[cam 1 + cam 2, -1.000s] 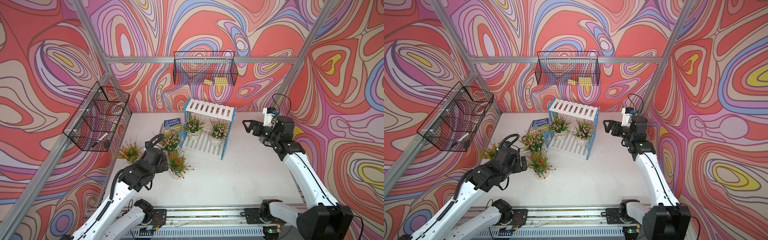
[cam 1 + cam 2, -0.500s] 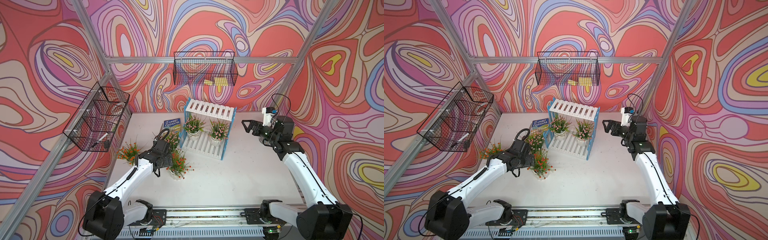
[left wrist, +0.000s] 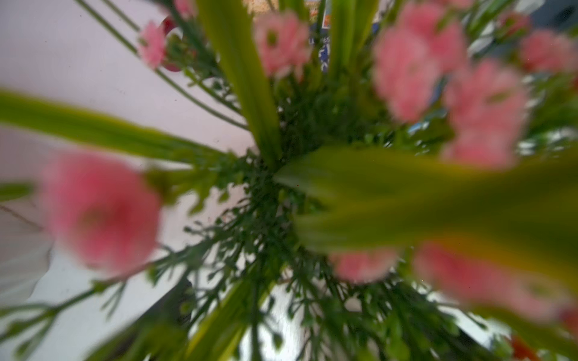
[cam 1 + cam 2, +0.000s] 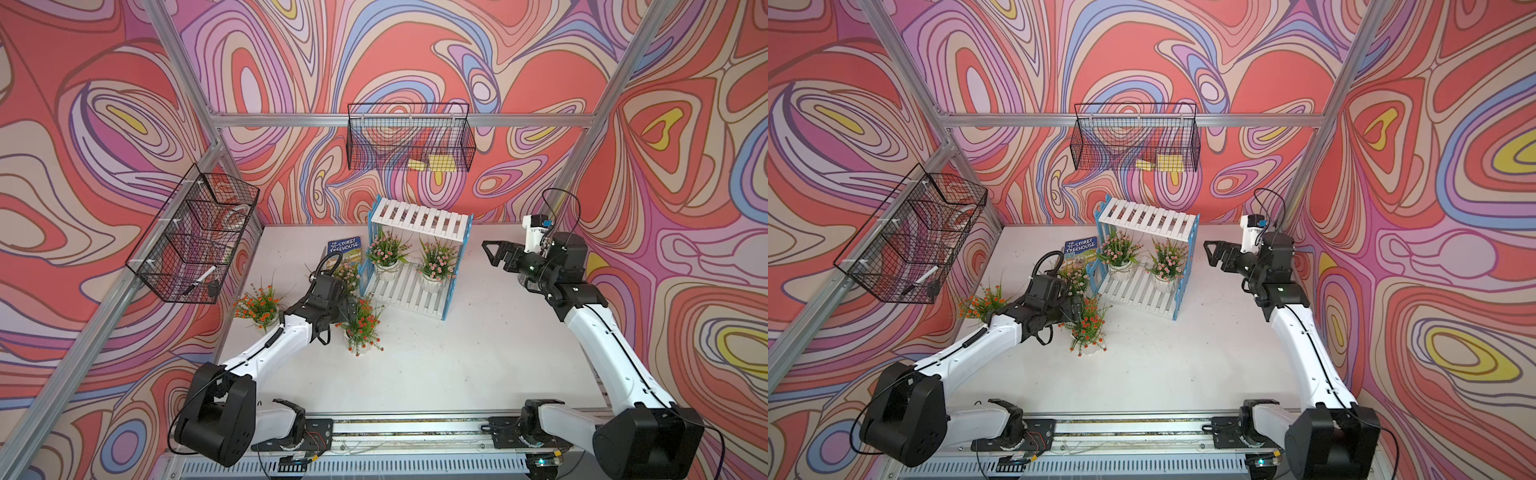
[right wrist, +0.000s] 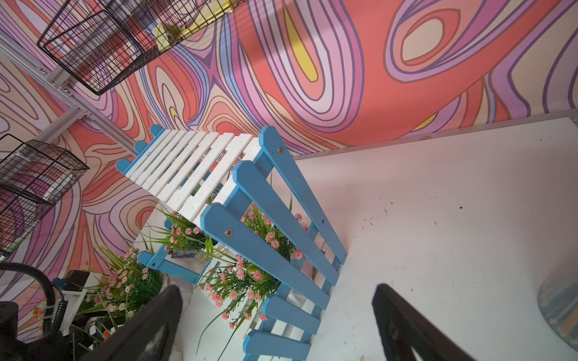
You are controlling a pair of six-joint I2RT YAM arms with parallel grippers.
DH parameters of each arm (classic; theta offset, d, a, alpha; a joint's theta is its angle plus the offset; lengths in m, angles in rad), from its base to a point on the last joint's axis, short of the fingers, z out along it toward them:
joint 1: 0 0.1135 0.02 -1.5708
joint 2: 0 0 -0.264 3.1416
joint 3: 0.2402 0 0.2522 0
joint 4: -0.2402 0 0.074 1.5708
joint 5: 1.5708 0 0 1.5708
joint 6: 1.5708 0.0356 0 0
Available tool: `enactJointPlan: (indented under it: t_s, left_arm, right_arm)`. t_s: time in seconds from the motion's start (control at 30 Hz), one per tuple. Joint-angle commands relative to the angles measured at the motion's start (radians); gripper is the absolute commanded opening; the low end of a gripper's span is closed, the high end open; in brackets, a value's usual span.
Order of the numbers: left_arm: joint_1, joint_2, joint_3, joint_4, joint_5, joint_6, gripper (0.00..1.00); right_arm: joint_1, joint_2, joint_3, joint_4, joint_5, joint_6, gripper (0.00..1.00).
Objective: Place the baby's breath potted plants on the rack by color
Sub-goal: Pick up the baby's breath potted plant from the center of the board.
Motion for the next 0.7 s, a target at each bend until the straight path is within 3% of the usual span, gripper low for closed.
enactJointPlan:
  t_s: [0.0, 0.27, 0.67]
  left_arm:
    - [0.0, 0.039, -0.003, 0.088, 0.019, 0.014, 1.0]
    - [-0.002, 0.113, 0.042, 0.102, -0.077, 0.001, 1.0]
    - [-0.002, 0.227, 0.1, 0.199, -0.093, 0.017, 1.0]
  right_arm:
    - [0.005, -0.015, -0.014, 0.029, -0.021, -0.01, 0.98]
    - [0.005, -0.024, -0.021, 0.062, -0.045, -0.008, 0.98]
    - [0.005, -0.021, -0.032, 0.07, -0.049, -0.013, 0.98]
